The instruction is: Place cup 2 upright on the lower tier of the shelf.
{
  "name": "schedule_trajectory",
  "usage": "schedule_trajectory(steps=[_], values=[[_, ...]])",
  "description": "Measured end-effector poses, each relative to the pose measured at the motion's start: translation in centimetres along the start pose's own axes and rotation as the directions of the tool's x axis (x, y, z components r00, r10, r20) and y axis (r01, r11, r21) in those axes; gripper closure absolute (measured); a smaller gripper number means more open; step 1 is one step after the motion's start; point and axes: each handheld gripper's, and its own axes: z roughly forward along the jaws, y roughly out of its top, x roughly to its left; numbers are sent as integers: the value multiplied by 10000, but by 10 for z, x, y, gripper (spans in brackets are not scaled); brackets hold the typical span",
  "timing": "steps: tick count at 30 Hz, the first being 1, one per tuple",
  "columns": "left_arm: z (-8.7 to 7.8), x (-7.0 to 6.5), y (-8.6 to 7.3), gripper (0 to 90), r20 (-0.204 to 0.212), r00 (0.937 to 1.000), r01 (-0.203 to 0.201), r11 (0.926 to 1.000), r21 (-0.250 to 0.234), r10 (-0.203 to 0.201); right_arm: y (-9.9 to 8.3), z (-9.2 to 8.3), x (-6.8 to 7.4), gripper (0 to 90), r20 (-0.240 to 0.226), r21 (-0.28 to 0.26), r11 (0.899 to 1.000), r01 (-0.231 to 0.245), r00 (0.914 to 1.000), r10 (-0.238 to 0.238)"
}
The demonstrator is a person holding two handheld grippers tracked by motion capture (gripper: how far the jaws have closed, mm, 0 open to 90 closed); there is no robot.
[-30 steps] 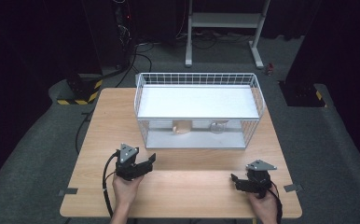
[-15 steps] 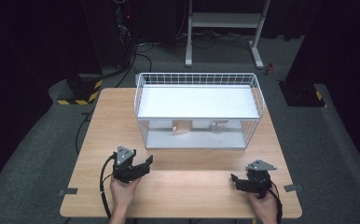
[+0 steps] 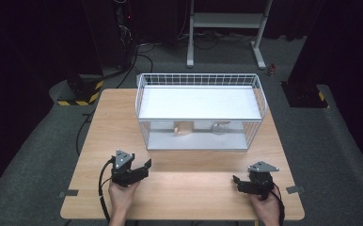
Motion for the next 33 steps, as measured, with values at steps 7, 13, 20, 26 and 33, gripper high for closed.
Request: schedule_trajectory(steps=[7, 13, 20, 26, 33], values=[[0, 3, -5, 272, -74, 10000, 62, 9999, 138, -61, 0, 0, 0, 182, -3, 1, 10000, -1, 10000, 1], [1, 6, -10, 270, -114, 9999, 118, 9996, 256, -115, 0, 0, 0, 182, 3, 1, 10000, -1, 10000, 1], [1, 9, -15, 269, -250, 9995, 177, 9991, 381, -168, 0, 0, 0, 182, -1, 1, 10000, -3, 10000, 3], [3, 12, -19, 268, -354, 9991, 269, 9985, 473, -252, 0, 0, 0, 182, -2, 1, 10000, -2, 10000, 2], [7, 14, -24, 267, -492, 9986, 202, 9973, 703, -167, 0, 0, 0, 182, -2, 0, 10000, -2, 10000, 2]])
